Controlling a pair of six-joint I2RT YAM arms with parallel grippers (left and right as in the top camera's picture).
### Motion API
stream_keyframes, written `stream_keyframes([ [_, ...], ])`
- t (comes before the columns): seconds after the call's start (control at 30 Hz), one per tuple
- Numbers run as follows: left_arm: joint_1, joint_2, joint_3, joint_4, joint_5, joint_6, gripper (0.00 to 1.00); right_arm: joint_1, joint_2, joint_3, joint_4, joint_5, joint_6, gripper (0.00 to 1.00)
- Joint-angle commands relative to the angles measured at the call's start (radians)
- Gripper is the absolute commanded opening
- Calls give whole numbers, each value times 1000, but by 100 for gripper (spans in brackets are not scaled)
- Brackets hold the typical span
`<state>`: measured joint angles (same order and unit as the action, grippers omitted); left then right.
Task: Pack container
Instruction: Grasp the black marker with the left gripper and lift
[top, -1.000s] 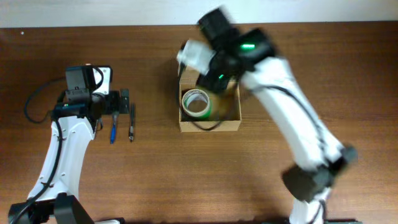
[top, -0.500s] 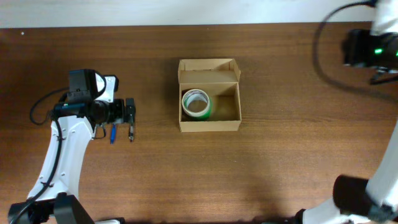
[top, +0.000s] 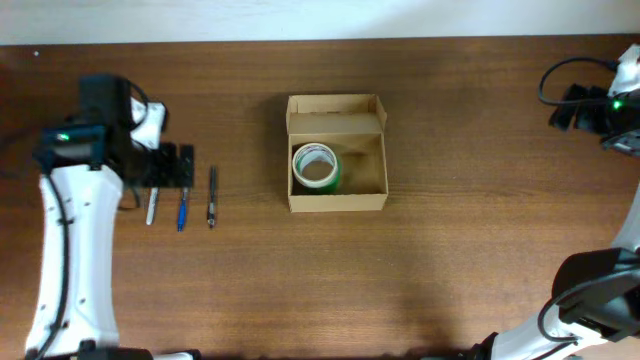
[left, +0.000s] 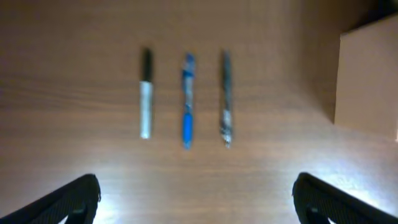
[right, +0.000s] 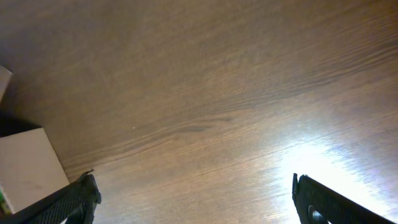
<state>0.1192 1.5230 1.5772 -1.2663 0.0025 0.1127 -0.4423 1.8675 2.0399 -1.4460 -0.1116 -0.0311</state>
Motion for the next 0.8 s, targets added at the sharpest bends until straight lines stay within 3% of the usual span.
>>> stream_keyframes([
  [0.0,34,-6,82,-49,-82,44,99,3,-4,-49,11,-16,6,99],
  [0.2,144,55,71,-25,-137,66,100,3,-1,-54,11,-16,6,99],
  [0.37,188,175,71,37,-135,89,81,3,-1,-54,11,-16,6,99],
  [0.77,187,535,71,74,-32,204,81,3,-1,-54,11,-16,6,99],
])
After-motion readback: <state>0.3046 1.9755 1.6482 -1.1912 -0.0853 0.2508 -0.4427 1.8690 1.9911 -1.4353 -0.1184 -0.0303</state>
